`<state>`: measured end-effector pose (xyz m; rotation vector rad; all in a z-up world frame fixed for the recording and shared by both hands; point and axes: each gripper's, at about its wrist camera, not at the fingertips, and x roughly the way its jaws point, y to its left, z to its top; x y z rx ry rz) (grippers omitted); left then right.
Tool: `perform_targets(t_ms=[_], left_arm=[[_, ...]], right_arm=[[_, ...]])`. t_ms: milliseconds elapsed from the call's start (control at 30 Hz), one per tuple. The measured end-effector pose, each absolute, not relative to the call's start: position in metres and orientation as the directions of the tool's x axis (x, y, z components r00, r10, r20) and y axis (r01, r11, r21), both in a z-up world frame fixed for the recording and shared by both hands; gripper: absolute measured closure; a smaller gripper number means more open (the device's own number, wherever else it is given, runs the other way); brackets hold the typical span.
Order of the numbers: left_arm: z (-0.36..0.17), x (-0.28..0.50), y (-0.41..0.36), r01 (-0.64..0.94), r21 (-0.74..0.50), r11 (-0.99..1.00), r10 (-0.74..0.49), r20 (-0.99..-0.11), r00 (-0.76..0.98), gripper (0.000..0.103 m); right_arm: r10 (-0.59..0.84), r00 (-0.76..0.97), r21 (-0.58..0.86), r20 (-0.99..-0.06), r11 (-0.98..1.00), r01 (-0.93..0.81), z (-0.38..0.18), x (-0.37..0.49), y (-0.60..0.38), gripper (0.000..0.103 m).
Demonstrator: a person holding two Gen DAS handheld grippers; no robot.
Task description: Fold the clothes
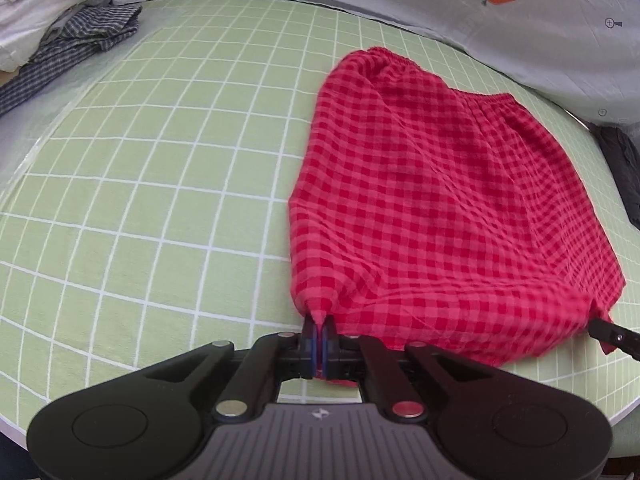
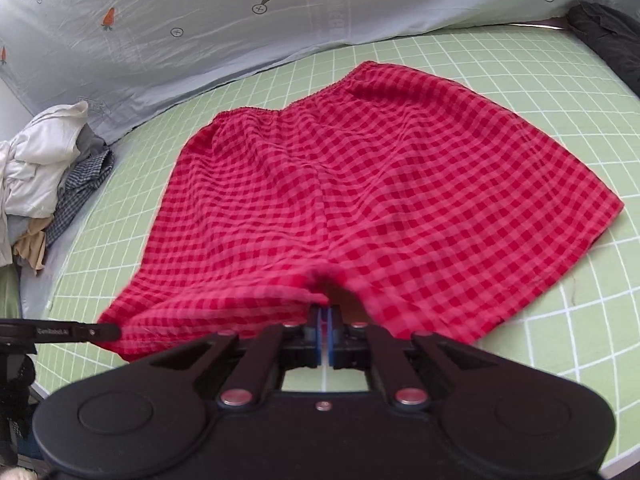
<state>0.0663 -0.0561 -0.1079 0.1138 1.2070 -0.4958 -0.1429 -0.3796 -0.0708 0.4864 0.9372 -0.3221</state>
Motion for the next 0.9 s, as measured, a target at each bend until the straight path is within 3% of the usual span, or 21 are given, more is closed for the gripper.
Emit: perform_targets(t_ms=[67, 167, 233, 300, 367, 467, 833, 867, 900], left_arm=[[-0.110, 0.068, -0.053, 0.407, -0.183, 0.895, -0.305, -0.917, 0.256, 0.101], [-0.115, 0.066, -0.054, 0.399, -0.180, 0.899, -0.292, -0.926, 0.239, 0.100], [-0.117, 0.063, -0.055, 0.411, -0.170, 0.896, -0.284, -0.929, 0.236, 0.100], [-0.117, 0.062, -0.056, 0.418, -0.169, 0.892, -0.285, -0.930, 0.232, 0.100], [-0.118, 0.062, -0.056, 0.424, -0.168, 0.890, -0.285, -0.931, 0.229, 0.100], [-0.119, 0.061, -0.057, 0.431, -0.168, 0.887, -0.286, -0.931, 0.225, 0.100], [-0.120, 0.058, -0.060, 0.448, -0.173, 0.877, -0.295, -0.930, 0.219, 0.100], [-0.120, 0.058, -0.060, 0.447, -0.176, 0.877, -0.298, -0.929, 0.219, 0.100], [-0.119, 0.058, -0.060, 0.443, -0.180, 0.878, -0.301, -0.928, 0.219, 0.100]], right_arm=[[-0.080, 0.515, 0.197, -0.853, 0.865, 0.462, -0.074, -0.141, -0.377, 0.100], [-0.022, 0.526, 0.256, -0.850, 0.855, 0.451, -0.081, -0.143, -0.380, 0.096], [-0.015, 0.513, 0.248, -0.859, 0.863, 0.440, -0.084, -0.140, -0.375, 0.087], [-0.013, 0.506, 0.240, -0.862, 0.870, 0.431, -0.089, -0.137, -0.368, 0.063], [0.012, 0.531, 0.273, -0.847, 0.868, 0.416, -0.091, -0.136, -0.365, 0.061], [0.020, 0.552, 0.289, -0.834, 0.868, 0.405, -0.095, -0.130, -0.361, 0.048], [-0.105, 0.568, 0.173, -0.816, 0.894, 0.414, -0.106, -0.110, -0.354, 0.039], [-0.104, 0.571, 0.172, -0.814, 0.897, 0.407, -0.106, -0.109, -0.354, 0.039], [-0.080, 0.571, 0.186, -0.817, 0.901, 0.392, -0.106, -0.108, -0.355, 0.050]])
